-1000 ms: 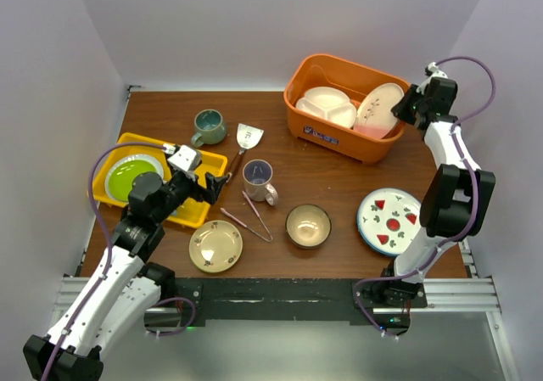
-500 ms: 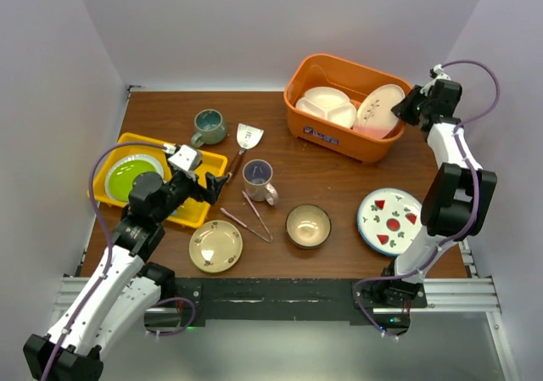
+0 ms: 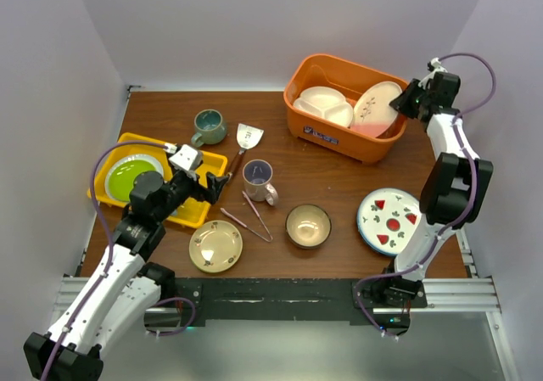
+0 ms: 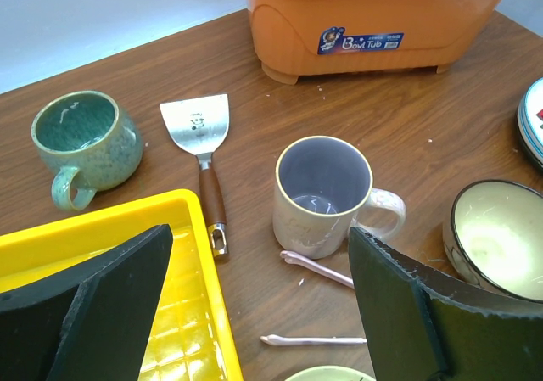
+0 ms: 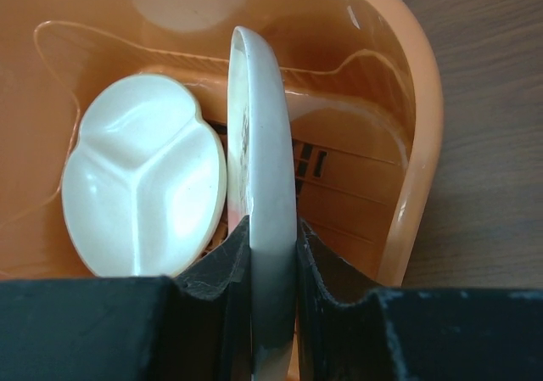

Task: Place the mixed dishes into the plastic bin
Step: Place the plate in the plastic bin.

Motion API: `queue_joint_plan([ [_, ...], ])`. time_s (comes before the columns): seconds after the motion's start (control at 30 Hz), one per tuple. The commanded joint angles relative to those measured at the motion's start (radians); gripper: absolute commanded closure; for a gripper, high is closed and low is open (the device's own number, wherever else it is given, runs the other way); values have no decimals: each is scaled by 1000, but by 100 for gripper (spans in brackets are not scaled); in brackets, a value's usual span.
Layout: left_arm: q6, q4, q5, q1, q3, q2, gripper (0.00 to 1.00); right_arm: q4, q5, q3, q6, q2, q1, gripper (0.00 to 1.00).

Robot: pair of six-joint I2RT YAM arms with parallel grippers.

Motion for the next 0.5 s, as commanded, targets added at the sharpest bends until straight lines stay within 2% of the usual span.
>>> queue_joint_plan([
  [0.0, 2, 45, 17, 0, -8, -4, 10, -88, -26, 58, -41, 46, 46, 86],
  [0.23, 2, 47, 20, 0, -6, -6, 10, -120, 37, 77, -101, 38, 46, 68],
  [0.47, 2, 48, 22, 0, -6, -12, 10, -166, 100, 106, -150, 40, 46, 63],
])
